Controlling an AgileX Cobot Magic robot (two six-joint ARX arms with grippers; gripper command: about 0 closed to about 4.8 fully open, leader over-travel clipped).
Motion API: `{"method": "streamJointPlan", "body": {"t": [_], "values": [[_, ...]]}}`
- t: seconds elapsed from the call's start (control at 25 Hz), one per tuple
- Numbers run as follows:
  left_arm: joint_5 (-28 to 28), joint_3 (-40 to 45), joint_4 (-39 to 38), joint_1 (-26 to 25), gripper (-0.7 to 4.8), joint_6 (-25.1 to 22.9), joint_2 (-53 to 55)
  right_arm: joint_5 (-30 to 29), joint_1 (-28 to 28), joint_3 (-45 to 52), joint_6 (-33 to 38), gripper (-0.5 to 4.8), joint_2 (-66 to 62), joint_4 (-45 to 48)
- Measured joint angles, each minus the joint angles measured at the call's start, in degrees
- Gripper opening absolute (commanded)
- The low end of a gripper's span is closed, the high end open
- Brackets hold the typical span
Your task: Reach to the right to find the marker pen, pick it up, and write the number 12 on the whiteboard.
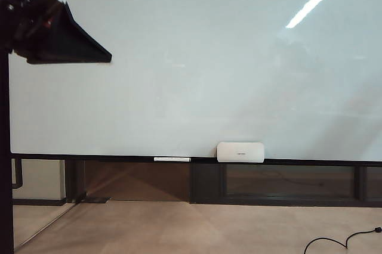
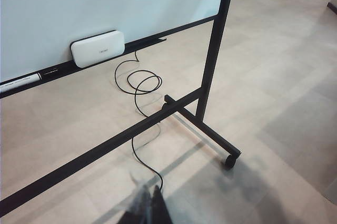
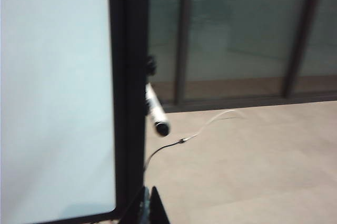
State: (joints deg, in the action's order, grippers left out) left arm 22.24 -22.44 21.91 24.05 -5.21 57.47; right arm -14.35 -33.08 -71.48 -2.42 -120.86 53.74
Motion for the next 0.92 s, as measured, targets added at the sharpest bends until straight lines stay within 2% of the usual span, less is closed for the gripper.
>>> {"method": "streamJointPlan", "body": {"t": [0.04,0.16,0.24,0.28,0.36,0.44,0.56,0.68,0.8,0.84,0.92], "values": [[-0.2,0.0,0.9,0.0,-0.05,-0.1,1.4,-1.7,-0.3,-1.9,0.0,-0.05,-2.5,-0.1],[-0.6,0.0,4.7,0.0,-0.05,-0.2,4.8,-2.0,-0.2,-6.7,0.0,0.06,-7.6,-0.6],[-0.6,-0.1,8.5,0.0,-0.05,-0.2,7.0,-2.1,-0.2,-9.2,-0.2,0.73,-10.4,-0.5],[-0.6,-0.2,10.2,0.0,-0.05,-0.2,8.1,-2.1,-0.3,-9.3,-0.3,0.77,-11.0,-0.5],[-0.6,-0.2,10.9,0.0,-0.05,-0.2,9.5,-2.0,-0.3,-9.3,0.2,0.72,-11.1,-0.6],[-0.6,-0.2,10.9,0.0,-0.05,-0.2,10.5,-2.3,-0.3,-9.8,0.6,0.0,-11.1,-0.5],[-0.5,-0.2,11.7,0.0,-0.05,-1.4,13.1,-3.3,-0.3,-12.8,0.9,-0.05,-11.4,-2.4],[0.7,-0.3,14.4,0.0,-0.05,-1.5,15.7,-3.8,-0.3,-15.8,0.8,0.54,-13.9,-2.6],[1.2,-1.1,15.5,0.0,-0.05,-1.4,17.3,-4.7,-0.3,-18.4,0.8,0.55,-17.0,-3.3],[1.2,-1.5,15.5,0.0,-0.05,-1.4,17.7,-4.8,-0.3,-18.9,0.7,0.76,-17.5,-3.2],[1.8,-1.7,15.7,0.0,-0.05,-1.2,18.1,-5.0,-0.4,-20.1,0.6,1.56,-18.4,-2.1]]}}
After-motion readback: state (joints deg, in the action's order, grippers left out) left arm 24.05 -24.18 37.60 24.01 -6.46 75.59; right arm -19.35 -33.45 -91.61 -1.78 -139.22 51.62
